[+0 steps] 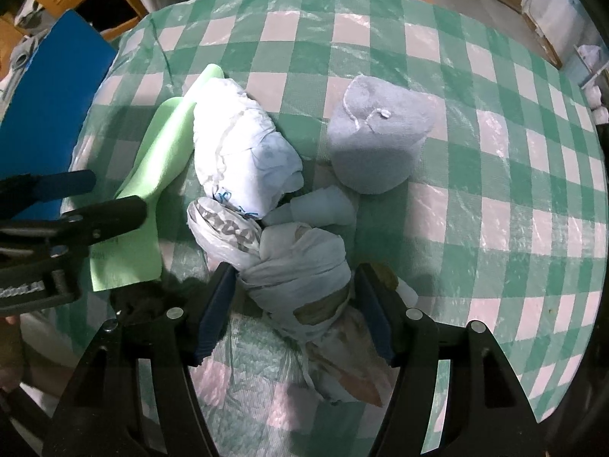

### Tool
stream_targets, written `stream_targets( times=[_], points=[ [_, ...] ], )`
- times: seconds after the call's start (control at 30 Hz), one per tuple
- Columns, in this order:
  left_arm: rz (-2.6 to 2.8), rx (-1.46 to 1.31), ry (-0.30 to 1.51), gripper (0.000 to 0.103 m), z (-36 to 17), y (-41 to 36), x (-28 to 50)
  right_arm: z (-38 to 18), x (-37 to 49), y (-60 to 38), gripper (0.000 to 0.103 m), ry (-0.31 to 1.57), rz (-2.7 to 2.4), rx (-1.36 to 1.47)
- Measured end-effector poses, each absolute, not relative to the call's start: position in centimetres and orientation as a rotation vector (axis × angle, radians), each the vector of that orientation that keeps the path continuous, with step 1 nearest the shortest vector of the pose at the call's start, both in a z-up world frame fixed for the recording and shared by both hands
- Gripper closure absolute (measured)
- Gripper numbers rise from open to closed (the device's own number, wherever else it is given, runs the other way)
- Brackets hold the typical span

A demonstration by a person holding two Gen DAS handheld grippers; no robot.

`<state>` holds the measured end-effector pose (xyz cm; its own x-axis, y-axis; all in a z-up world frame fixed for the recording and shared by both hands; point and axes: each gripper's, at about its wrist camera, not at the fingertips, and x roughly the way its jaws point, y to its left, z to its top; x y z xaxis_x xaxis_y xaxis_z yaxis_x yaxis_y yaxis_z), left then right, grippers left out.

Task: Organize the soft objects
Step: 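Reach both tools toward the light green strip and white wrapped items, then grasp the light green strip with the left tool while the right tool grasps the white wrapped bundle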

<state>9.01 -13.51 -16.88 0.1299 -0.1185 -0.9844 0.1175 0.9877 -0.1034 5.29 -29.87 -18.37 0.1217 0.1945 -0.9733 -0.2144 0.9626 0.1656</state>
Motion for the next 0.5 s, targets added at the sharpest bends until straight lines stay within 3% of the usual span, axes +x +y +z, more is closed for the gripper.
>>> stream_targets(
  times=[0.17, 0.23, 0.3, 0.33, 0.5],
  points=[
    [-0.192, 0.025, 1.407, 0.026, -17.2, -14.2, 9.1, -18.7, 5.4, -29.4, 0.037, 1.417, 0.307, -0.044],
    [-0.203, 0.053, 1.402, 0.045, -17.2, -14.5, 9.0, -18.9, 5.2, -29.0, 0.037, 1.418, 0.313, -0.065],
    [-0.211, 0.074, 1.409, 0.063, -17.3, -14.7, 8.8, -18.8, 5.0, -28.6, 0.050, 1.410, 0.323, -0.074],
    [-0.216, 0.075, 1.415, 0.075, -17.4, -14.6, 8.8, -18.8, 5.0, -28.4, 0.050, 1.411, 0.328, -0.073],
    [-0.211, 0.066, 1.406, 0.086, -17.4, -14.3, 8.3, -18.2, 4.9, -27.9, 0.054, 1.406, 0.323, -0.067]
  ],
)
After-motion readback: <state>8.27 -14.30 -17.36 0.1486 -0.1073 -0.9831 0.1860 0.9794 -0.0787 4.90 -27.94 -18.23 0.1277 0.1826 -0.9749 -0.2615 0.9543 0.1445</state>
